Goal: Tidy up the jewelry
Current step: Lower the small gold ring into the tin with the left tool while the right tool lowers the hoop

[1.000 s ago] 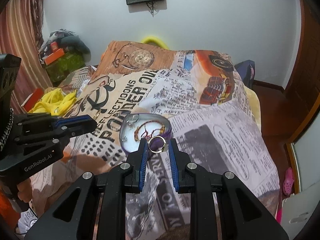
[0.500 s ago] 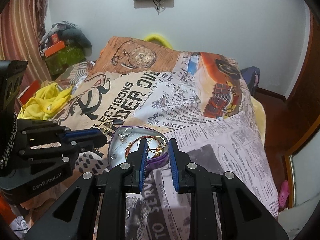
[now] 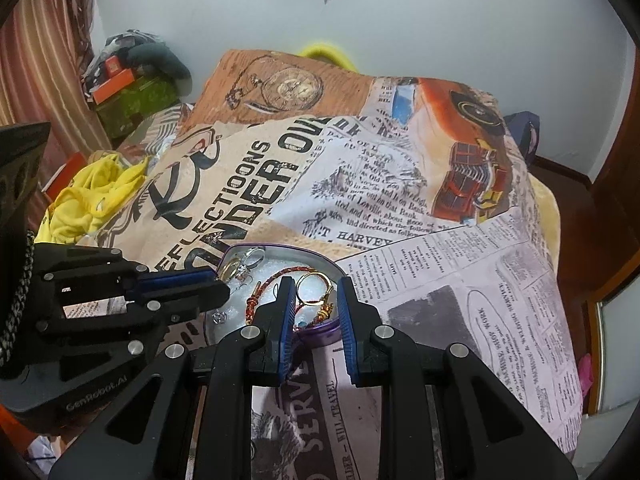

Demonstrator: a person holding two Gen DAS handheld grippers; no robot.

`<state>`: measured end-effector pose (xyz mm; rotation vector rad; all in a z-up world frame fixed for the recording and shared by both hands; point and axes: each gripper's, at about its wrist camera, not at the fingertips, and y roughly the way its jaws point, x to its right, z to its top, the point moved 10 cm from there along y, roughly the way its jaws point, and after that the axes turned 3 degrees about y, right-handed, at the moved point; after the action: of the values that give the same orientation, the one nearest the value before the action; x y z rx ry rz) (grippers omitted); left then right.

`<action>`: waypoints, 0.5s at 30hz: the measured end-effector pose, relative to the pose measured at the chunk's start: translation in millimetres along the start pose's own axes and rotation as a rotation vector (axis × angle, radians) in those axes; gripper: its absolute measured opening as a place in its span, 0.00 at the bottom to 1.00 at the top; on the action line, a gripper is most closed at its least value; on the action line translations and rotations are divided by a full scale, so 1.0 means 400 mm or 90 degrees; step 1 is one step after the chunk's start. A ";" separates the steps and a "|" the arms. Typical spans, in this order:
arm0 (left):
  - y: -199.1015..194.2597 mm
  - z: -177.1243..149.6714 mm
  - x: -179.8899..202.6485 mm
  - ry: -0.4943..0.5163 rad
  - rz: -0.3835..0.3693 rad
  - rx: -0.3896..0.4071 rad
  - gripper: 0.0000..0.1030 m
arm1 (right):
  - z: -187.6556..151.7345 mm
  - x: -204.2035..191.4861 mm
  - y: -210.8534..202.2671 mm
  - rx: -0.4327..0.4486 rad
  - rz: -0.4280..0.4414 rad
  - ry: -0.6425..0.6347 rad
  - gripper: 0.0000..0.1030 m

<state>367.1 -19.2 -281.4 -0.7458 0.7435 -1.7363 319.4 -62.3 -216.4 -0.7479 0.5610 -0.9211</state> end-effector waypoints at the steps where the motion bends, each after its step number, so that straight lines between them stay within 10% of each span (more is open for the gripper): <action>1: 0.003 -0.002 -0.001 -0.001 0.000 -0.003 0.06 | 0.000 0.001 0.004 -0.003 0.000 -0.001 0.19; 15: -0.016 -0.004 -0.027 -0.025 0.007 0.006 0.07 | -0.005 -0.013 0.026 -0.022 0.011 -0.009 0.19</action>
<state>364.8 -7.2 -279.0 -0.7653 0.7107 -1.7094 320.7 -54.2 -225.1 -0.7784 0.5713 -0.8920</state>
